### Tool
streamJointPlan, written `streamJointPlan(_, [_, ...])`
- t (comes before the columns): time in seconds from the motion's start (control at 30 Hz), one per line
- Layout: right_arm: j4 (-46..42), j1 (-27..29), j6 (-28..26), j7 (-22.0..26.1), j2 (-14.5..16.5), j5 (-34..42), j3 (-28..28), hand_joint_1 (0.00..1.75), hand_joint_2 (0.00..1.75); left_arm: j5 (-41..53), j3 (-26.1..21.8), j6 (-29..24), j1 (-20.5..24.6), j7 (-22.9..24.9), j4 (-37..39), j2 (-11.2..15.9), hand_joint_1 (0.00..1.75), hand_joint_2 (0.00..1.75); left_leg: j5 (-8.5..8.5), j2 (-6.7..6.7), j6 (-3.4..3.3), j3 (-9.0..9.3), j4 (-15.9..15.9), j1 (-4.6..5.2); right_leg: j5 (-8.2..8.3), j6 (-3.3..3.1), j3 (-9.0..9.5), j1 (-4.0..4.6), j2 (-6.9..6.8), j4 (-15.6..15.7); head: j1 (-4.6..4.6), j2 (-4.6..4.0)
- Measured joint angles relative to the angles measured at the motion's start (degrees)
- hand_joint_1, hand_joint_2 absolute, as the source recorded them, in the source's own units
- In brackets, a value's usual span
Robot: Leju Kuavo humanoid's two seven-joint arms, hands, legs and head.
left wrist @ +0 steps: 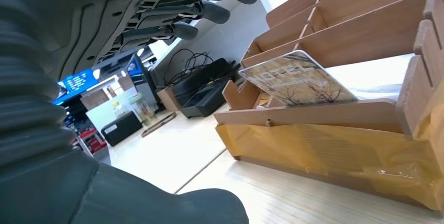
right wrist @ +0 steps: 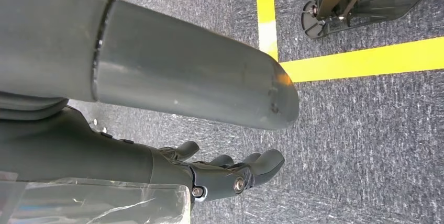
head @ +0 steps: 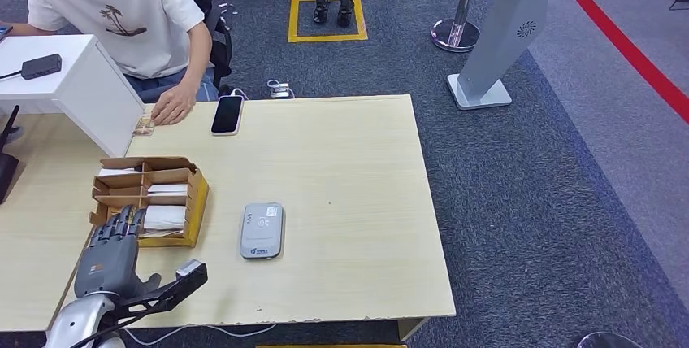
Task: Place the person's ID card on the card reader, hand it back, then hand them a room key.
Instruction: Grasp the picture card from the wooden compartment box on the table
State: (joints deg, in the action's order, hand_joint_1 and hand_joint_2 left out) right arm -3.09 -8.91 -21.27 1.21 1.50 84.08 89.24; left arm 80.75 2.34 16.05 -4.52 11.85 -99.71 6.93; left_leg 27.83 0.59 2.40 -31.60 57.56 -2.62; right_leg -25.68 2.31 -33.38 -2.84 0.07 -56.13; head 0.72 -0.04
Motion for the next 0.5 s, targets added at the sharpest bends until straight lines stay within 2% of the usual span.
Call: streamJointPlan(0.5, [0.03,-0.01,0.0,-0.01,0.01,-0.4,0.0,0.0,0.0,0.94,-4.65,0.08,-1.27,-0.84,-0.77,-2.59,0.0,1.75,0.0,0.0,0.0,0.0,0.0,0.0,0.0,0.0,0.0,0.0,0.0,0.0,0.0,0.01])
